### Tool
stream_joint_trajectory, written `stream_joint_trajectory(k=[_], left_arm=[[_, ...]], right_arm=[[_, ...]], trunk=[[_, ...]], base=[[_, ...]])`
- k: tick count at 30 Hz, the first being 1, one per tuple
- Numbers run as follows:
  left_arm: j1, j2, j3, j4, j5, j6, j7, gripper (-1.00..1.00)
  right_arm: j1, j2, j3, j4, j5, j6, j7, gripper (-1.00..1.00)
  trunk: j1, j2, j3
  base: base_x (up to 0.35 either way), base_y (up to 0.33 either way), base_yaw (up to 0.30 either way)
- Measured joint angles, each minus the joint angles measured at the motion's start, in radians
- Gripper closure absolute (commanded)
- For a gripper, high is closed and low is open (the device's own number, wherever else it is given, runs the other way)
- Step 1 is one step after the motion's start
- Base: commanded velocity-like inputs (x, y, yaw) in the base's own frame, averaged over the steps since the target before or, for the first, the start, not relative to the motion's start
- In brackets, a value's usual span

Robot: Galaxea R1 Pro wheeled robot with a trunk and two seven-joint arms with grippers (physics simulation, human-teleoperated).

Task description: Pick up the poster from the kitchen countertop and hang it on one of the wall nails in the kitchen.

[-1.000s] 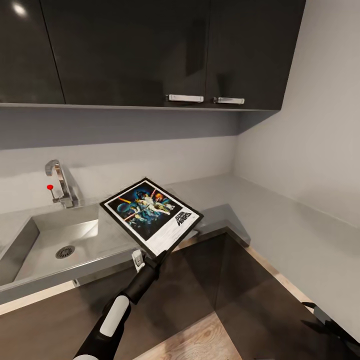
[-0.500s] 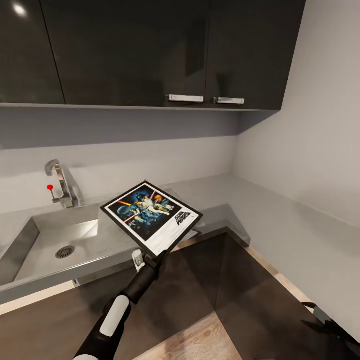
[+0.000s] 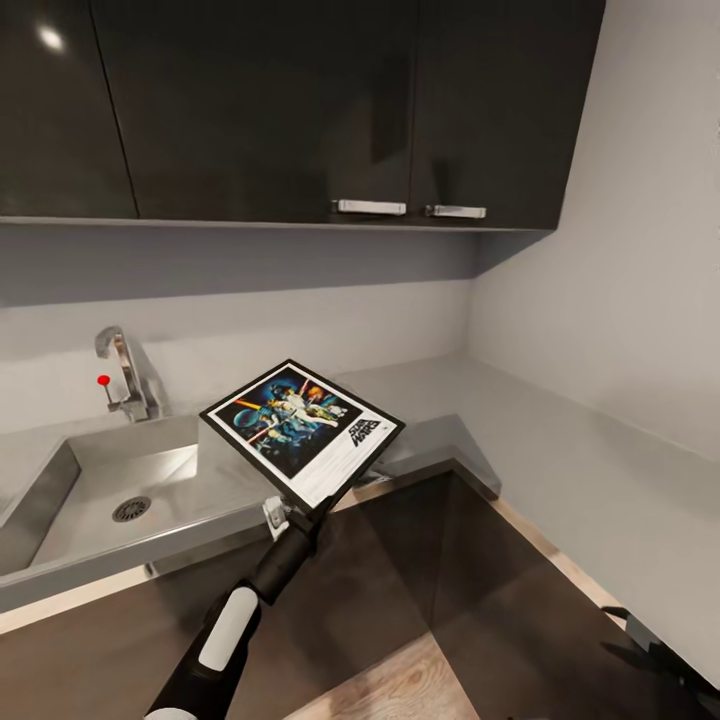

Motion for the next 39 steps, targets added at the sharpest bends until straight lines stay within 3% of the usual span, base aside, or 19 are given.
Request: stream_joint_trajectory(k=[16,39], left_arm=[[0.0,0.0,0.002,-0.028,-0.002,0.0,-0.001,1.0],[0.0,0.0,0.003,-0.028,-0.002,0.0,-0.002,1.0]], right_arm=[[0.0,0.0,0.0,-0.001,-0.001,0.0,0.0,-1.0],[0.0,0.0,0.0,-0.001,-0.001,0.0,0.0,-1.0]], trunk=[[0.0,0.0,0.014],[0.001,0.0,0.015]], base=[[-0.019,0.004,0.0],[-0.304,0.084,0.02]])
